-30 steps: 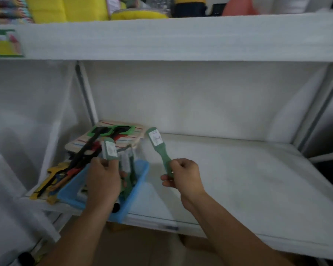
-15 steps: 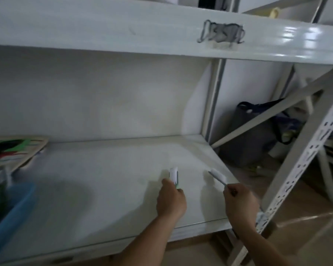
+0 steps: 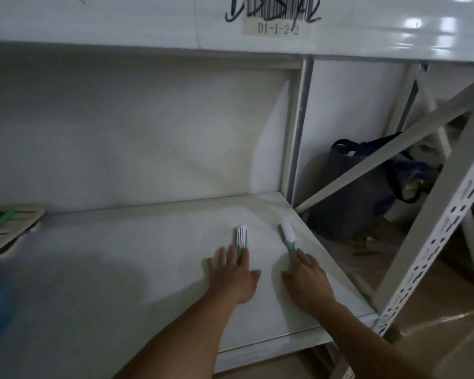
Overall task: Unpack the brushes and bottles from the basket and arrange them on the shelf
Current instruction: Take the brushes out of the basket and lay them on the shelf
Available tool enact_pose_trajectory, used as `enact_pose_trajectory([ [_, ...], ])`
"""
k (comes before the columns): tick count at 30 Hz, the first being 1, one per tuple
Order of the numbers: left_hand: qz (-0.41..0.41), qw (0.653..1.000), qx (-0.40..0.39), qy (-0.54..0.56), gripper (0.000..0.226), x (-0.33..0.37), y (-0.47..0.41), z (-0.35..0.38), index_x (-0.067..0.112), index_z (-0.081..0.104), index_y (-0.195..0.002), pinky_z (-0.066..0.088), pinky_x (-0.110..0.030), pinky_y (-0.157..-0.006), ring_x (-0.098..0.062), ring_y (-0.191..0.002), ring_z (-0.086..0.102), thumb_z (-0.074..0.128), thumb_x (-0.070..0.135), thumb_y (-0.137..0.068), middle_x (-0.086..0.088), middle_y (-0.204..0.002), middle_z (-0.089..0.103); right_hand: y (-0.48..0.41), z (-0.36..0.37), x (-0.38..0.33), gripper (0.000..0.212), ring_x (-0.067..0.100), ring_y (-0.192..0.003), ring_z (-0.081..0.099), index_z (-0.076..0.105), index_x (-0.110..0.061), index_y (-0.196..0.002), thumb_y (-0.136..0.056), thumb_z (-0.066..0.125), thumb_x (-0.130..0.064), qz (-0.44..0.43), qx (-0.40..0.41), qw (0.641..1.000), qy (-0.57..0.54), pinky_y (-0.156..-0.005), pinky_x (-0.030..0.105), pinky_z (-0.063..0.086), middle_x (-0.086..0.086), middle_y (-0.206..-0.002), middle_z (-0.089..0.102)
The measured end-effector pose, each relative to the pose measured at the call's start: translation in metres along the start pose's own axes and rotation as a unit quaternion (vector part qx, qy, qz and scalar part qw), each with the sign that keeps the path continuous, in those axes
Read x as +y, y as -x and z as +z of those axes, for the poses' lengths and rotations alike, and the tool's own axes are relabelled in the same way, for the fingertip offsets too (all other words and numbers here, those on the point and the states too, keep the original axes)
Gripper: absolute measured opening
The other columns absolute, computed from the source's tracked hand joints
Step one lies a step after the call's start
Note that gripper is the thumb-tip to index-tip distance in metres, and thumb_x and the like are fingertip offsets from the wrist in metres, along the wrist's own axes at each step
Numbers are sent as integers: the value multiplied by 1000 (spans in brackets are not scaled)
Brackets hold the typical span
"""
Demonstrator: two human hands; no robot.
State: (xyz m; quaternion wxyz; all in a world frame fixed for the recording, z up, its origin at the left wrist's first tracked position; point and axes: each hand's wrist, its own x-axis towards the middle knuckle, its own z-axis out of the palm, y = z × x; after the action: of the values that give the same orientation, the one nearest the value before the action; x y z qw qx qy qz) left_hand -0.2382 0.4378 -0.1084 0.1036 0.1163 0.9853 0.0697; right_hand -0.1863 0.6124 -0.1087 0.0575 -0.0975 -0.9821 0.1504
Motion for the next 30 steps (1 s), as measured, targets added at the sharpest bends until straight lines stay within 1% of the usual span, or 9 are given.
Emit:
enact_pose_trajectory([
  [3,10,997,14,75,76,-1,19,-9,30,-5,-155,-1,-56,-119,-31,-152,-4,20,65,-93,-5,-167,-1,17,-8,-16,54,22,-144,28,34,-14,-147,-99,43,-36,-12,45,999,-24,-118,37,23,5,-156,36],
  [7,29,984,96,150,50,-33,82,-29,26,46,-139,21,-49,-115,-30,-144,26,32,48,-97,-4,-154,38,46,-15,-80,44,24,-134,43,49,-11,-138,-95,54,-20,-96,81,989,-81,-112,34,32,8,-143,52],
  [11,-40,940,221,258,29,-130,160,-56,26,64,-117,49,-38,-98,-17,-111,59,46,28,-94,4,-120,66,77,-6,-180,39,23,-126,51,57,-12,-131,-92,56,-15,-190,53,970,-142,-107,33,39,6,-133,62],
  [15,-170,898,321,249,12,-243,234,-77,24,66,-88,53,-34,-74,-18,-84,65,54,24,-89,4,-89,71,109,9,-278,38,18,-126,49,59,-17,-131,-93,55,-20,-255,13,947,-194,-106,27,37,1,-131,62],
  [17,-237,882,345,215,17,-298,266,-84,23,60,-75,46,-33,-62,-23,-75,65,56,24,-91,1,-75,68,124,16,-326,37,18,-124,50,60,-17,-129,-93,55,-19,-290,-10,933,-213,-105,26,37,1,-128,64],
  [23,-366,869,299,145,29,-397,303,-84,19,54,-64,37,-30,-43,-18,-51,57,54,26,-92,0,-56,56,153,38,-442,23,27,-99,57,67,-17,-106,-91,51,-22,-377,-52,912,-156,-86,36,45,3,-101,72],
  [25,-374,886,259,86,37,-406,299,-81,19,50,-55,43,-31,-46,-20,-52,60,58,33,-89,0,-52,54,160,45,-471,15,30,-93,57,63,-16,-87,-88,51,-24,-373,-66,922,-85,-76,36,38,8,-91,69],
  [27,-378,898,224,33,38,-406,291,-81,19,52,-56,51,-35,-63,-23,-65,64,60,45,-83,-2,-62,59,167,52,-495,10,29,-91,58,51,-18,-77,-85,54,-23,-364,-92,927,-21,-76,37,32,9,-90,67],
  [30,-396,894,212,4,31,-402,281,-81,20,60,-69,46,-42,-87,-27,-91,64,59,50,-78,-5,-89,66,173,65,-517,14,27,-99,58,54,-19,-92,-81,63,-20,-346,-97,930,76,-94,42,34,6,-100,66],
])
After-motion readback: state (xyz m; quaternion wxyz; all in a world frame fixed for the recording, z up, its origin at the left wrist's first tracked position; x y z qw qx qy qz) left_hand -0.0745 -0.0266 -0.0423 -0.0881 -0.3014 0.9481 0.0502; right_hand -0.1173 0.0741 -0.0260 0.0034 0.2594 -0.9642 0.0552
